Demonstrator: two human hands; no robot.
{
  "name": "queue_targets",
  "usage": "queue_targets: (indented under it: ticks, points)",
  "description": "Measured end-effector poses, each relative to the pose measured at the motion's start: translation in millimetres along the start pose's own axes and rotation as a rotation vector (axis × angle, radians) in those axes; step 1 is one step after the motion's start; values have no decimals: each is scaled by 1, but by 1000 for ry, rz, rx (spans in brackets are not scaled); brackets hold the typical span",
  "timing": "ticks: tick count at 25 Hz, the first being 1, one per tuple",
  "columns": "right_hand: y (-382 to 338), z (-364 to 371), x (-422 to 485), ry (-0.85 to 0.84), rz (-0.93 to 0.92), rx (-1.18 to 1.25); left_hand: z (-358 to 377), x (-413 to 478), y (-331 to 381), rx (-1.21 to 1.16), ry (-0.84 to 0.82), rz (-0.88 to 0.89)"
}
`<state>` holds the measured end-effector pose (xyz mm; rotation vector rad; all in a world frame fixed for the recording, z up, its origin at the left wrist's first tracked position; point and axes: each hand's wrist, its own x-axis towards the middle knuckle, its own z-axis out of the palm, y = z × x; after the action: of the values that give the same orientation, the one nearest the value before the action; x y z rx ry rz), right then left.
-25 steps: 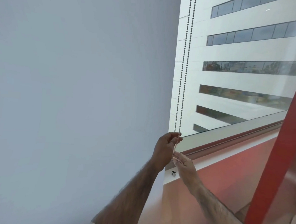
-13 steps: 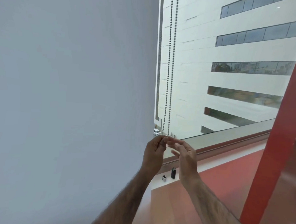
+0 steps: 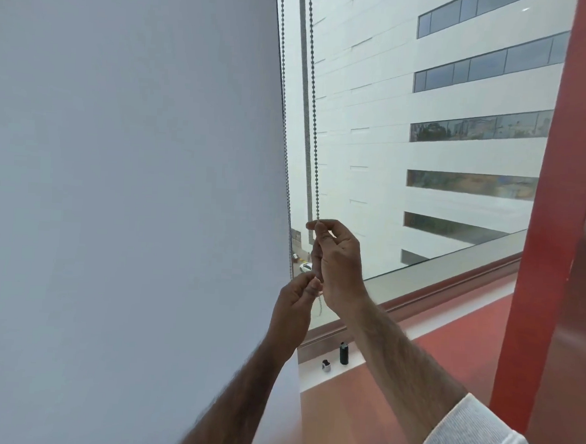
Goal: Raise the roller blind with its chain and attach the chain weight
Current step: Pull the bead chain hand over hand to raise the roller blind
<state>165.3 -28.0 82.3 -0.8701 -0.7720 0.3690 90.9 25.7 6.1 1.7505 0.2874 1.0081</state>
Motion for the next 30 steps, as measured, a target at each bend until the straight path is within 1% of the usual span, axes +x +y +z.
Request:
queue_targets:
  ticks: [4,8,11,14,17,21,23,26,28,30]
  points:
    - [8,-7,-12,-22,-28,-101,-8,13,17,-142,53,-5]
    - [11,-4,-20,-58,-81,-95,-13,32,40,-263,88,24]
    - [10,-3,-21,-67,-82,-114,-16,43,58,-318,92,76]
    - [16,-4,-19,-57,-52,-98,-16,50,73,-333,59,112]
    - [30,-7,-19,-49,-20,-147,-16,55,82,-333,26,92]
    - [45,-14,-33,-41,-17,-209,-17,58,82,-336,-17,88]
    - [42,-13,-36,-54,-11,-188,-13,55,80,-328,-15,99]
    - [36,-7,-39,-75,11,-120,-4,55,78,-294,110,138]
    - [36,-7,-37,-121,25,-133,-3,56,80,-210,216,181]
    - [31,-10,-31,-145,28,-190,-8,57,81,-113,258,234]
